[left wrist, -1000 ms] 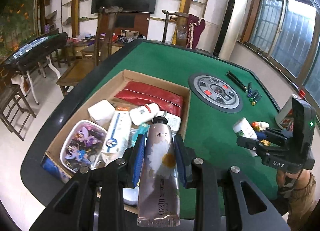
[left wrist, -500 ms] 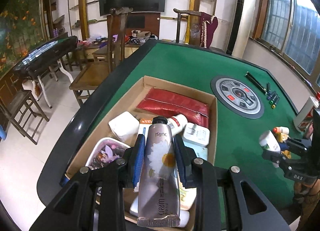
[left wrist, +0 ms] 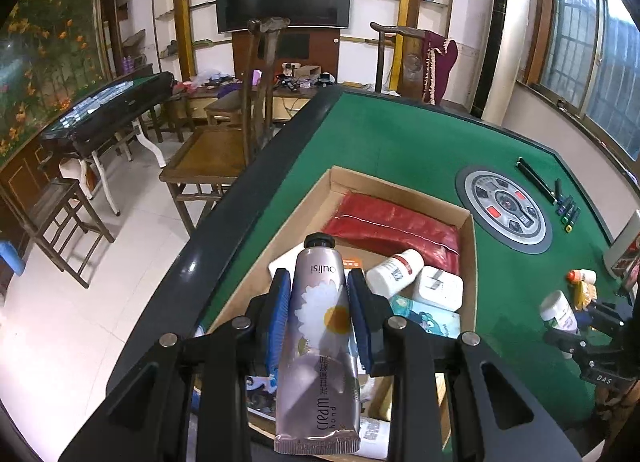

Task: Organize objects
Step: 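Carry the cream tube toward the cardboard box with the left tool while the right tool carries the white bottle, then hold the cream tube over the box with the left tool while the right tool brings the bottle over it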

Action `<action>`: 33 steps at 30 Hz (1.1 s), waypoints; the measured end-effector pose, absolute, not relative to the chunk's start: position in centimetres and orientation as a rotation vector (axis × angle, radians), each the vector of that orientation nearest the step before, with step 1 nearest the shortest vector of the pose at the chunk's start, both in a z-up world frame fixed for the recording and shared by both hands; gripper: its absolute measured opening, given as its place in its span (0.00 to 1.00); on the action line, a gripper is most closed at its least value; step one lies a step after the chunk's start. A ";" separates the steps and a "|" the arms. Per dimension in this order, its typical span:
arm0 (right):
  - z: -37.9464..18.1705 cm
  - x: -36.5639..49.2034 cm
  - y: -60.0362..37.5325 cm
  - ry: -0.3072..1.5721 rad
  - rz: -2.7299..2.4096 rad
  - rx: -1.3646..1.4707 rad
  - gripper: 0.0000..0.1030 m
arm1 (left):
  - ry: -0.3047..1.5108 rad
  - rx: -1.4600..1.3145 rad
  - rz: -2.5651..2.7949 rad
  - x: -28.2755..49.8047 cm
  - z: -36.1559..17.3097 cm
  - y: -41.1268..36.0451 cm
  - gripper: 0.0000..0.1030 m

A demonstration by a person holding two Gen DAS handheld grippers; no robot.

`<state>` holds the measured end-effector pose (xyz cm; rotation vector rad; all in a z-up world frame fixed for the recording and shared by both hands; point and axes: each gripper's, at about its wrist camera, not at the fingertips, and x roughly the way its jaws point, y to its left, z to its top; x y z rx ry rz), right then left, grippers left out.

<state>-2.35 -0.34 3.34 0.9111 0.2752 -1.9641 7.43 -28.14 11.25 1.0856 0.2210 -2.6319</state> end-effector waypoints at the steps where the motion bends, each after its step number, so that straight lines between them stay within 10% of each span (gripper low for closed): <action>1: 3.3 -2.3 -0.4 0.274 -1.964 0.912 0.36 | 0.219 1.087 -2.631 7.4 11.3 -28.3 0.28; 33: 4.9 -3.2 -4.7 0.240 -1.950 0.900 0.36 | 0.122 1.206 -2.711 2.8 10.4 -24.9 0.28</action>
